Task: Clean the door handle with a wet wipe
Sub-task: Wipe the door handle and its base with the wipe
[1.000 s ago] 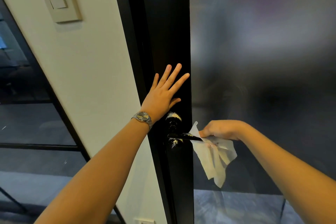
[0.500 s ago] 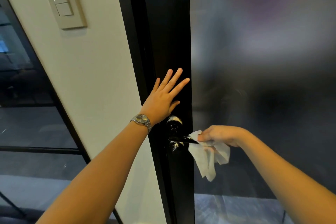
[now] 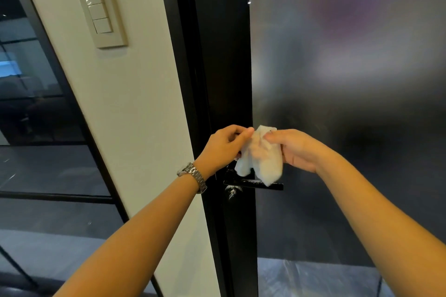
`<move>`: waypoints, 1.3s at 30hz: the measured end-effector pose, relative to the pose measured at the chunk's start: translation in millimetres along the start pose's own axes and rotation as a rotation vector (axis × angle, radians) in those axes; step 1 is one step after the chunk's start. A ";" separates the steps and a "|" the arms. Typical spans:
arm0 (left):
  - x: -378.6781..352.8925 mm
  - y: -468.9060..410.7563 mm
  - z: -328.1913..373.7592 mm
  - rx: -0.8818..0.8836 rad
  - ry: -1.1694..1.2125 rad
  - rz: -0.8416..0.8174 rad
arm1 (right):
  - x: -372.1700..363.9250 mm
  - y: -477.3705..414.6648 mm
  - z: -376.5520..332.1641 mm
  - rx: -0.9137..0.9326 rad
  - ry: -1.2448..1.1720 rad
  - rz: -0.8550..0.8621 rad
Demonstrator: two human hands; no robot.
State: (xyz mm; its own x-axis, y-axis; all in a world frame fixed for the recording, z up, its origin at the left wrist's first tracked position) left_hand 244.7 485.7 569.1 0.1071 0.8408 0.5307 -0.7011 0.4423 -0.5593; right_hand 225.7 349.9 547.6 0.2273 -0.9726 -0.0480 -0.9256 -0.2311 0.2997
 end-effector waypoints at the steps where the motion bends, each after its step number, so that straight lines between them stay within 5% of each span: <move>1: -5.1 3.9 -5.5 0.111 0.137 0.001 | -4.7 0.9 -2.3 0.034 -0.045 -0.021; 6: -9.2 17.8 -15.0 0.398 0.558 0.112 | -17.5 3.8 -2.5 0.112 -0.091 -0.018; 8: 8.3 19.4 -19.4 0.400 0.447 0.214 | -13.5 -1.5 6.2 0.102 -0.040 0.099; 11: 35.0 22.5 -27.3 0.306 0.244 0.273 | -10.8 -12.4 31.6 0.045 0.648 0.368; 13: 45.7 27.1 -27.1 0.194 -0.075 0.207 | -20.3 -21.5 61.9 -0.037 1.069 0.327; 16: 33.4 41.4 -34.7 0.073 -0.420 0.047 | -23.1 -25.8 80.0 0.007 1.282 0.367; 19: -1.0 55.6 -48.7 0.023 -0.481 -0.139 | -23.9 -28.3 76.9 0.090 1.341 0.464; 25: -36.7 50.8 -56.2 -0.083 -0.559 -0.262 | -25.3 -37.4 76.0 0.051 1.410 0.522; 31: -10.2 60.0 -67.5 0.050 -0.425 0.025 | -28.1 -46.0 72.6 -0.043 1.400 0.464; 39: -8.8 54.0 -67.6 0.035 -0.460 -0.003 | -27.6 -51.9 70.2 -0.059 1.372 0.469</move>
State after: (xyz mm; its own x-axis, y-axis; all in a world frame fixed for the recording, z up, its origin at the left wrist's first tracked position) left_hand 253.5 523.2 491.1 -0.2098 0.6101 0.7641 -0.7257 0.4265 -0.5398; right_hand 246.3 387.1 466.5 0.0488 -0.1610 0.9858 -0.9890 0.1301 0.0702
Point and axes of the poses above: each hand's wrist, its own y-axis away from the middle knuckle, its own x-axis out of the back of the hand, z = x × y, the point moved 7 cm from there along -y, towards the middle knuckle, and after that the axes turned 15 degrees about -x, right-handed, at the moved point
